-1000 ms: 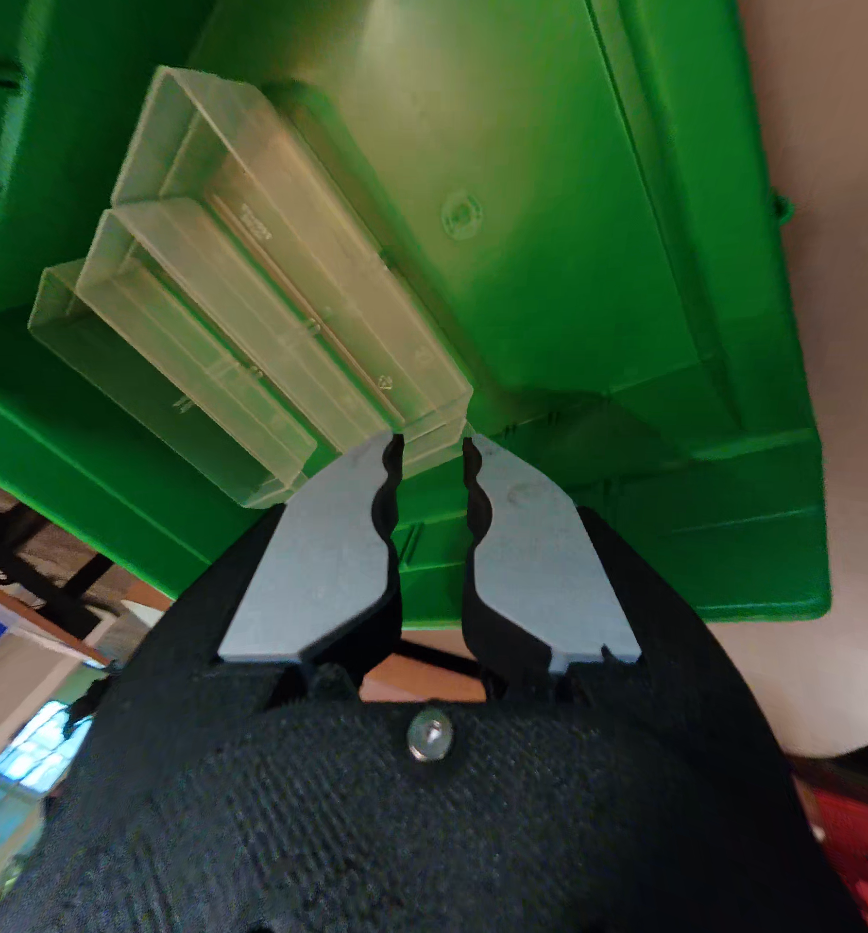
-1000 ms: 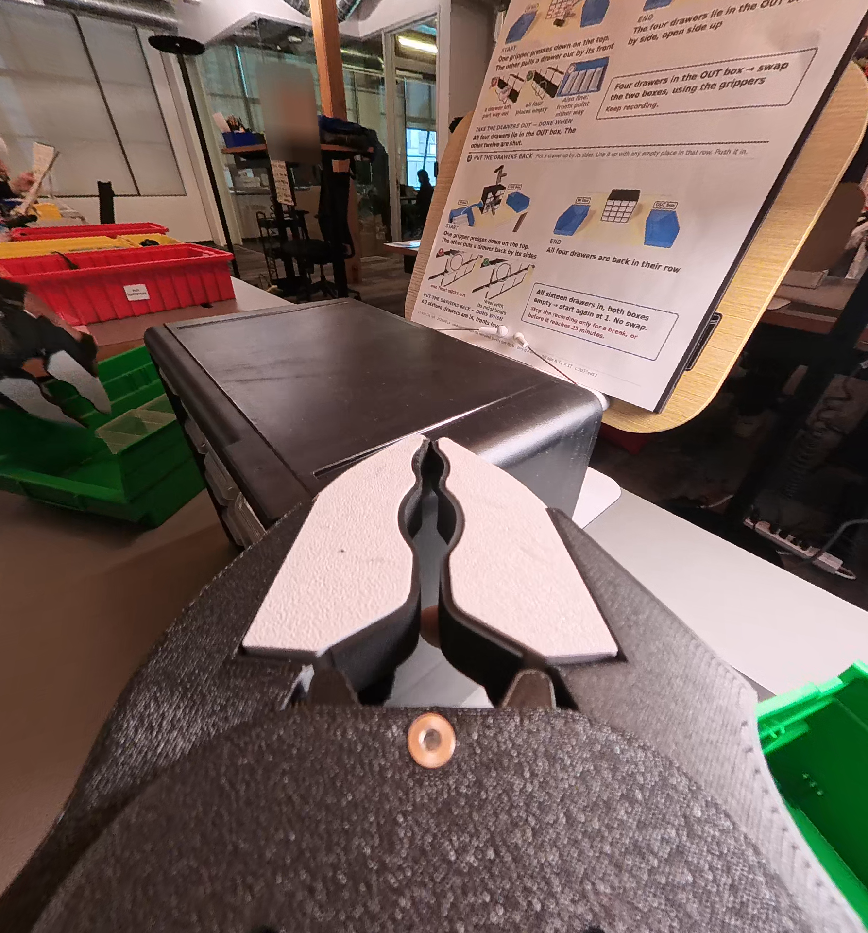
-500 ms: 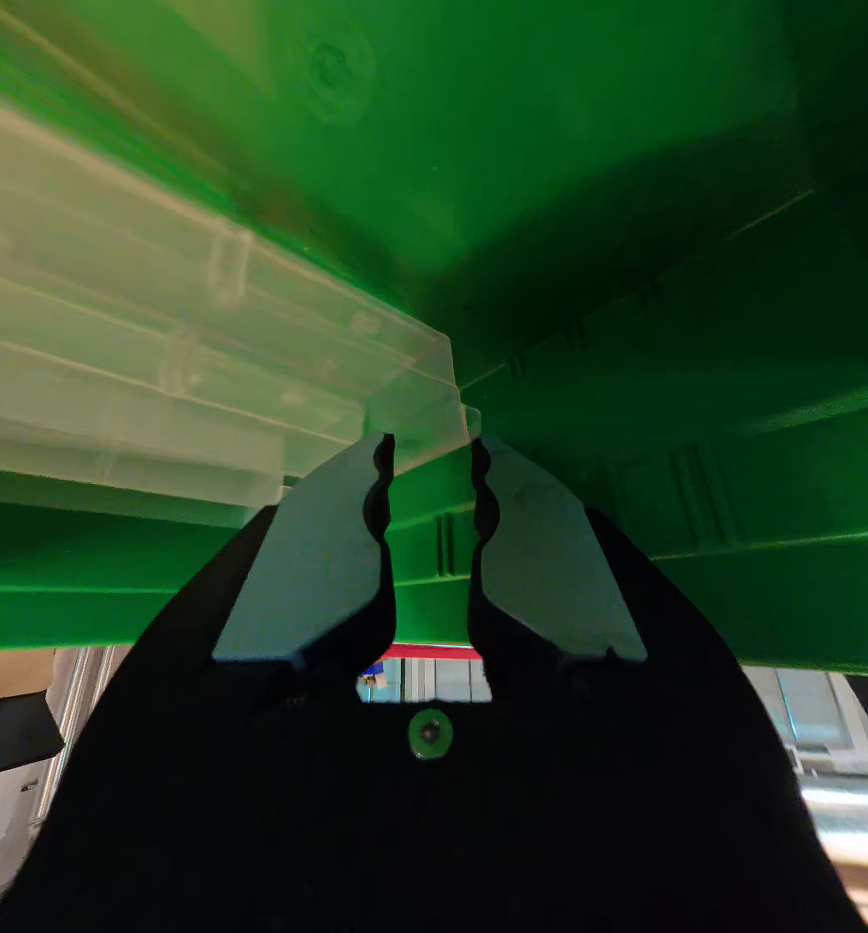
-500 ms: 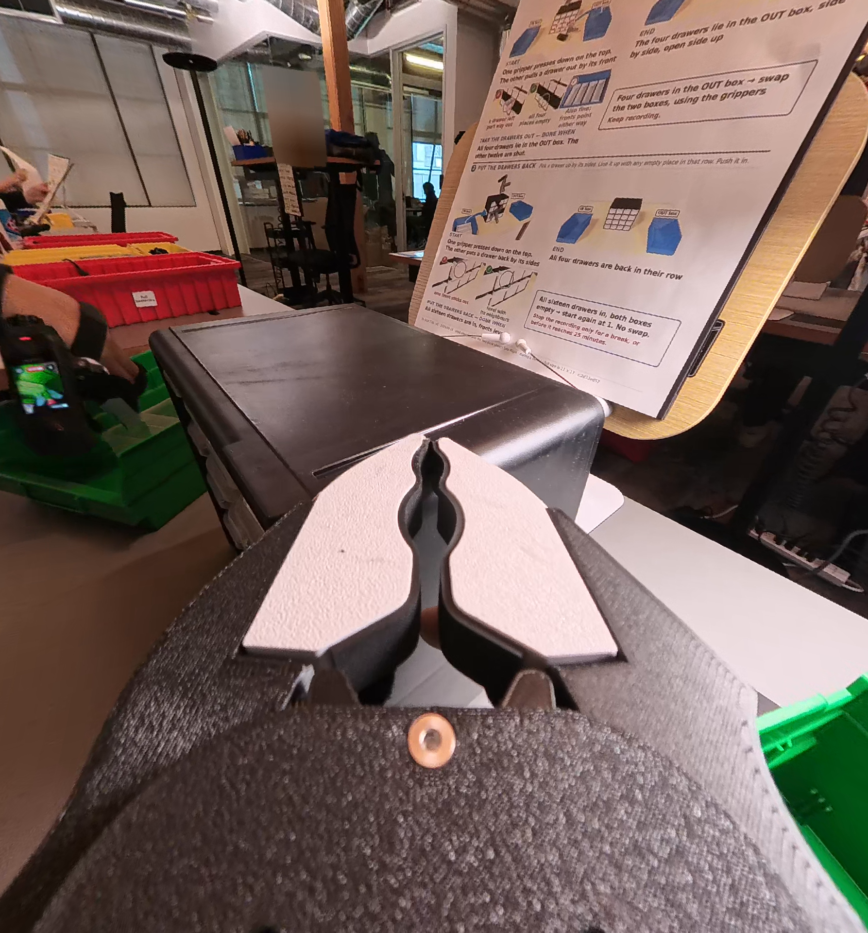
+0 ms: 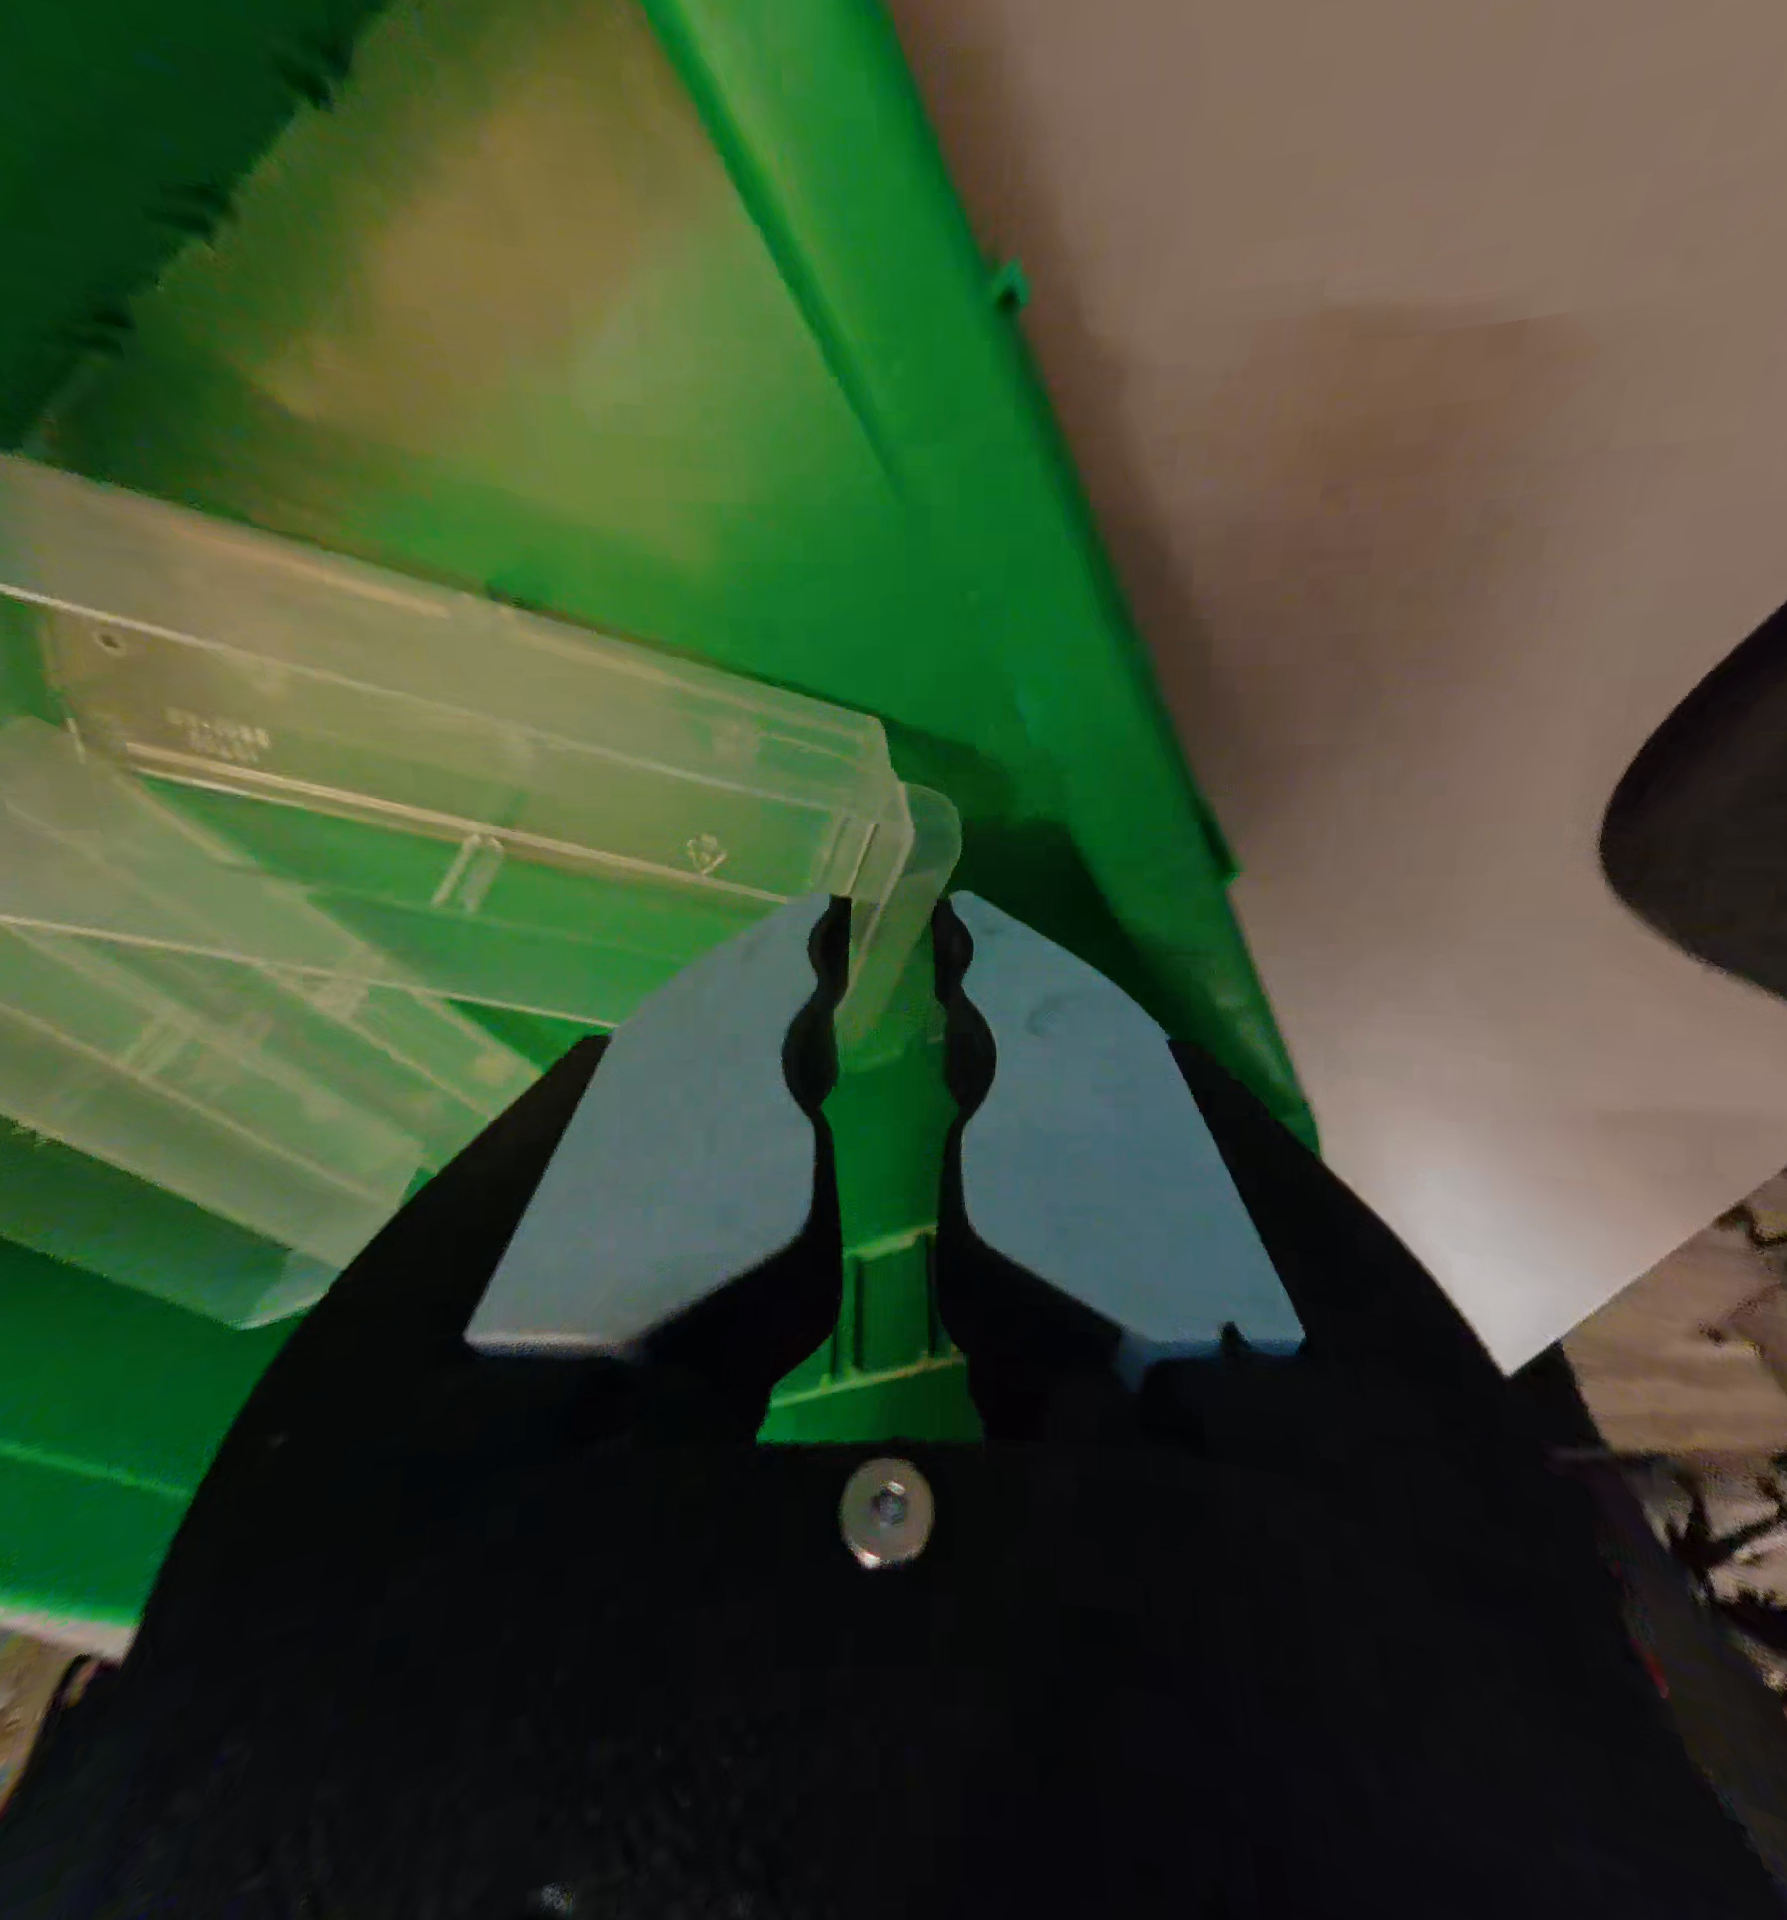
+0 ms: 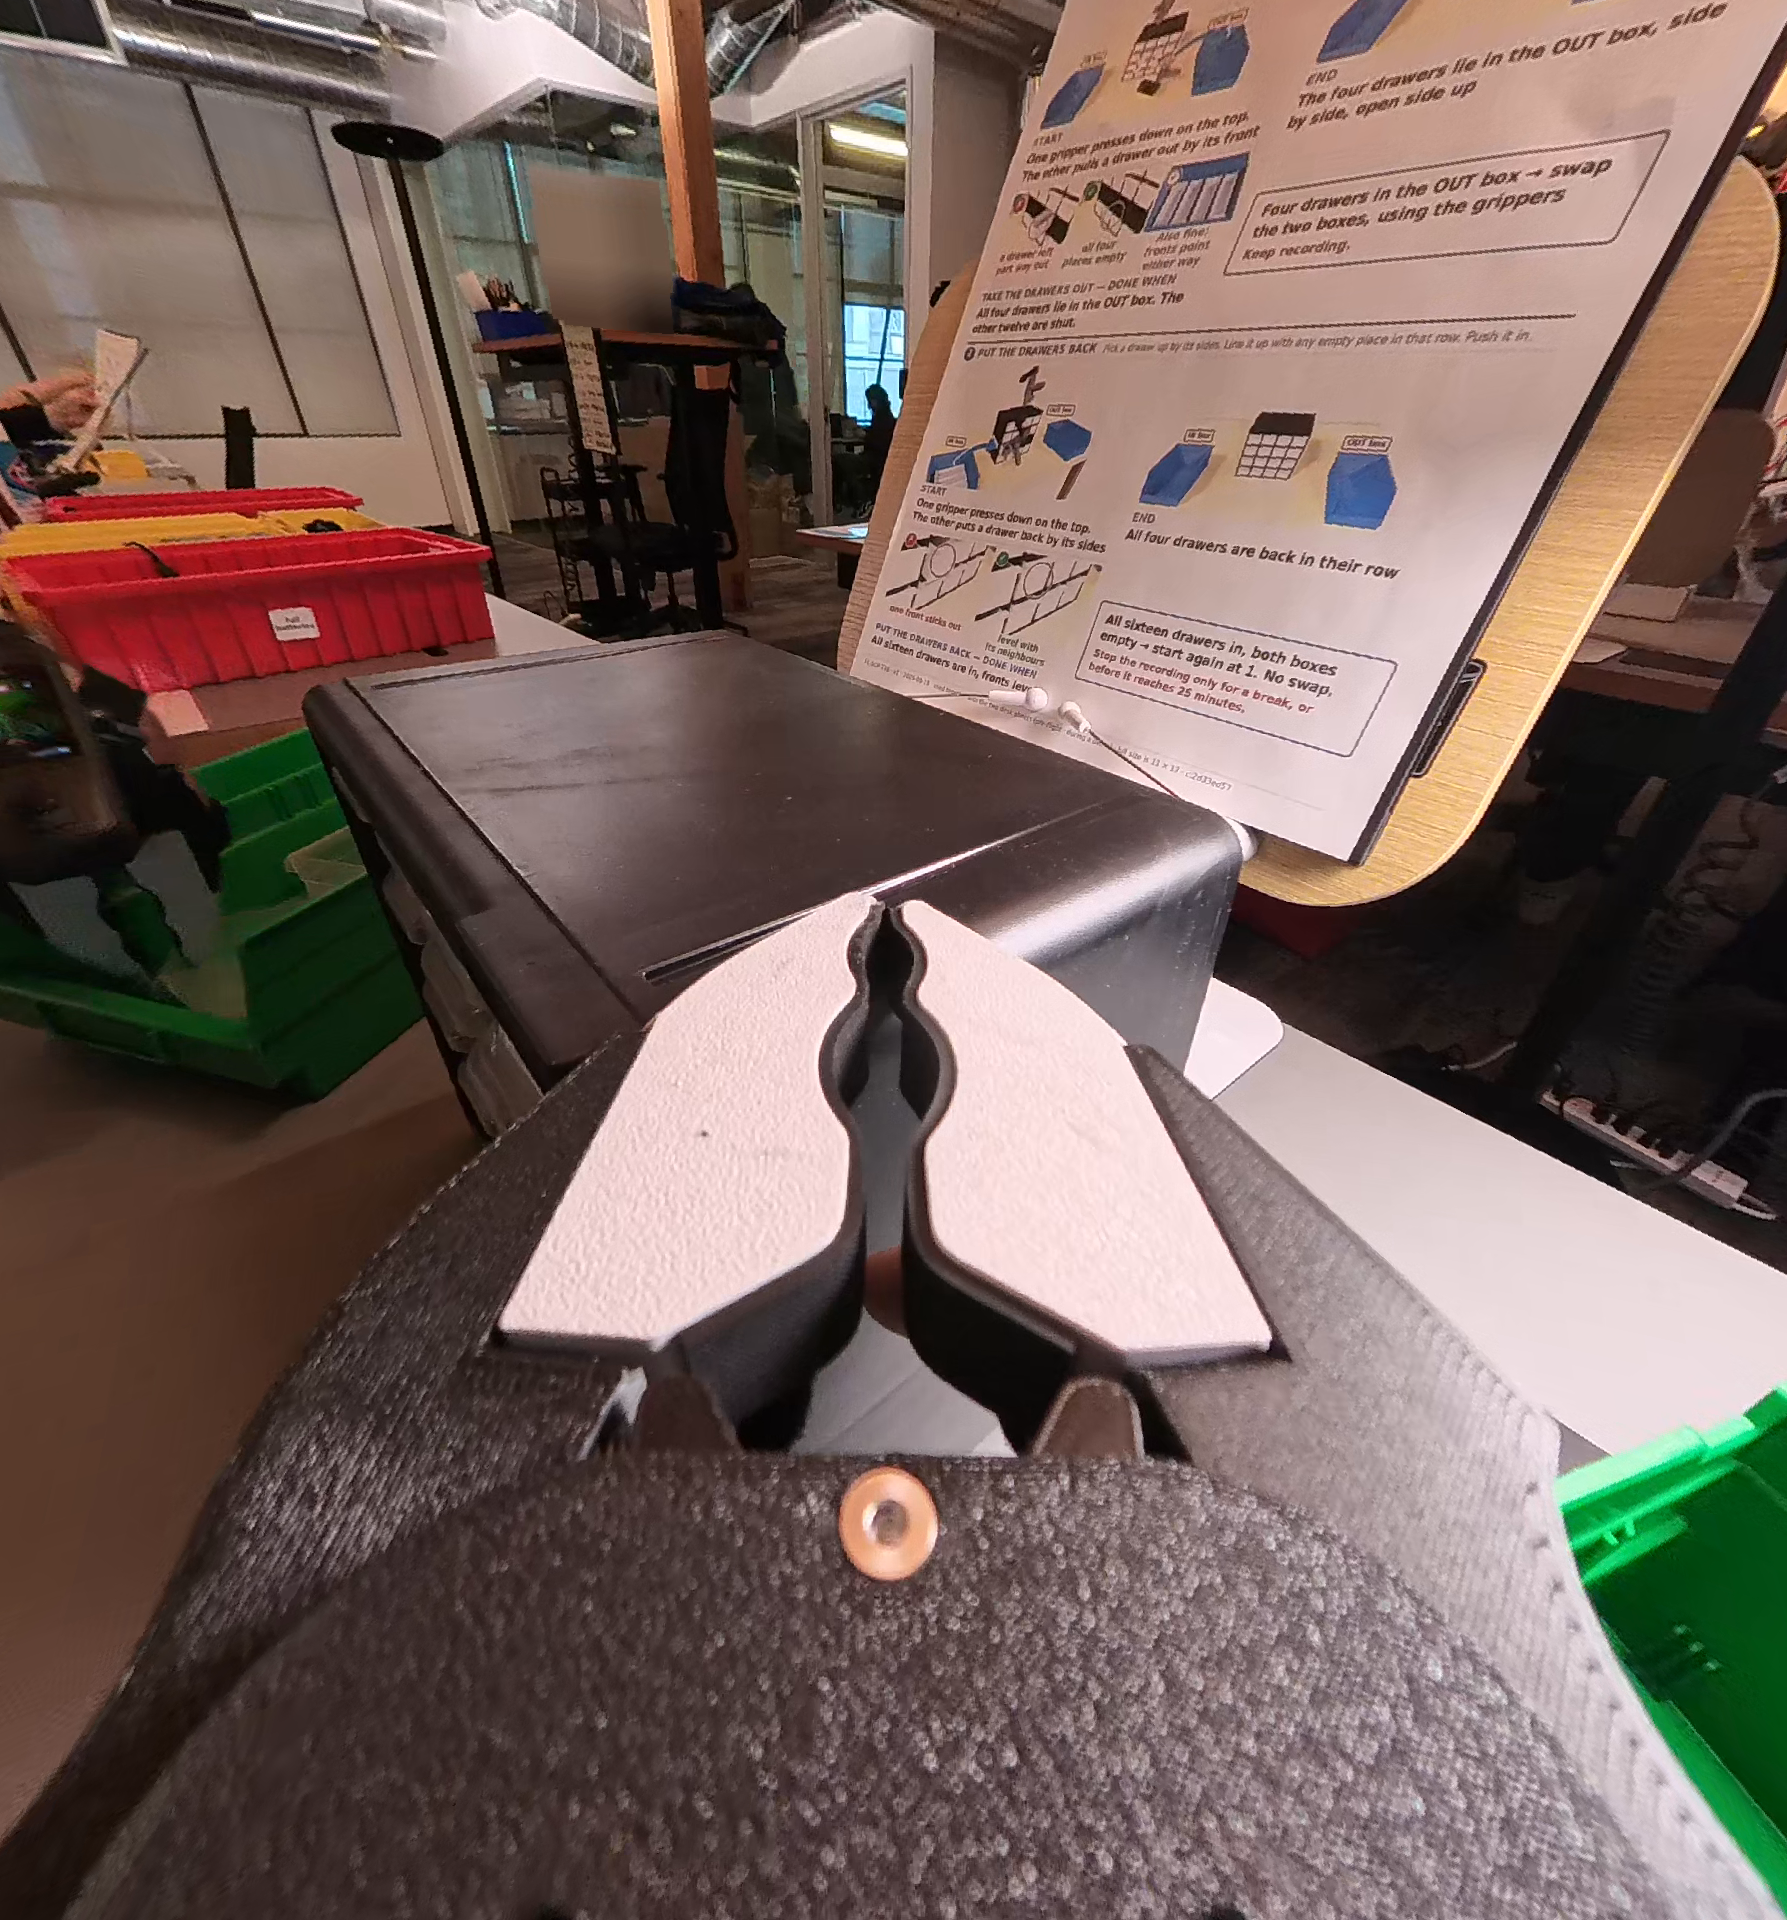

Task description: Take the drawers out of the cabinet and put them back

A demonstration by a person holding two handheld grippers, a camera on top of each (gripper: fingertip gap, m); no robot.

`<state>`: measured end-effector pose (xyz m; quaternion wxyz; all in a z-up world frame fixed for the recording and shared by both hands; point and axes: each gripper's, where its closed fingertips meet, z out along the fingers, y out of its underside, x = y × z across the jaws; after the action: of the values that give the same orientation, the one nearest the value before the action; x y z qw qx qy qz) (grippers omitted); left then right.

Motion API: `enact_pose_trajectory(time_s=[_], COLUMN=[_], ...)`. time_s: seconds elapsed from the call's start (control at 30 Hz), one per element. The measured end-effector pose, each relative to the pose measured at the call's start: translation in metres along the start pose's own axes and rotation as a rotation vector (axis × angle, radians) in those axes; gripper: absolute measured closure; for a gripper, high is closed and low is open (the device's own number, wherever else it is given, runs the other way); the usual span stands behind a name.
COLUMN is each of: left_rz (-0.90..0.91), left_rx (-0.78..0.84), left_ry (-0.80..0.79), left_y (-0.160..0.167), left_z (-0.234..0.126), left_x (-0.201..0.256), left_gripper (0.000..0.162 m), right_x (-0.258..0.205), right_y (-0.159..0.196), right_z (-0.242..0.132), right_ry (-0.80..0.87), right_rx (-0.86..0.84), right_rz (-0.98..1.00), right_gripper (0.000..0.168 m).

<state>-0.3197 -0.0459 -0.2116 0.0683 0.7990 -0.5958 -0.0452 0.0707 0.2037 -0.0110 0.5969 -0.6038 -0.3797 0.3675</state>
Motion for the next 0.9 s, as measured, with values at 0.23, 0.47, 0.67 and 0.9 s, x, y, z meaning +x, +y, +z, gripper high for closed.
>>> enact_pose_trajectory(time_s=[0.23,0.47,0.67,0.9], left_rz=[-0.072,-0.095,-0.117,-0.111], left_rx=[0.068,0.128,0.281,0.330], left_ry=[-0.051,-0.100,-0.143,-0.175], left_y=[-0.005,-0.009,-0.038,-0.063], left_z=[0.011,0.001,-0.051,-0.111], left_x=[0.002,0.000,0.006,0.022], left_gripper=[0.142,0.142,0.144,0.144], right_x=[0.000,0.000,0.000,0.000], right_y=[0.000,0.000,0.000,0.000], right_z=[0.000,0.000,0.000,0.000], right_ry=[0.003,0.005,0.004,0.015], right_rx=[0.004,0.006,0.007,0.001], right_rz=[0.000,0.000,0.002,-0.008], right_gripper=[0.168,0.168,0.168,0.168])
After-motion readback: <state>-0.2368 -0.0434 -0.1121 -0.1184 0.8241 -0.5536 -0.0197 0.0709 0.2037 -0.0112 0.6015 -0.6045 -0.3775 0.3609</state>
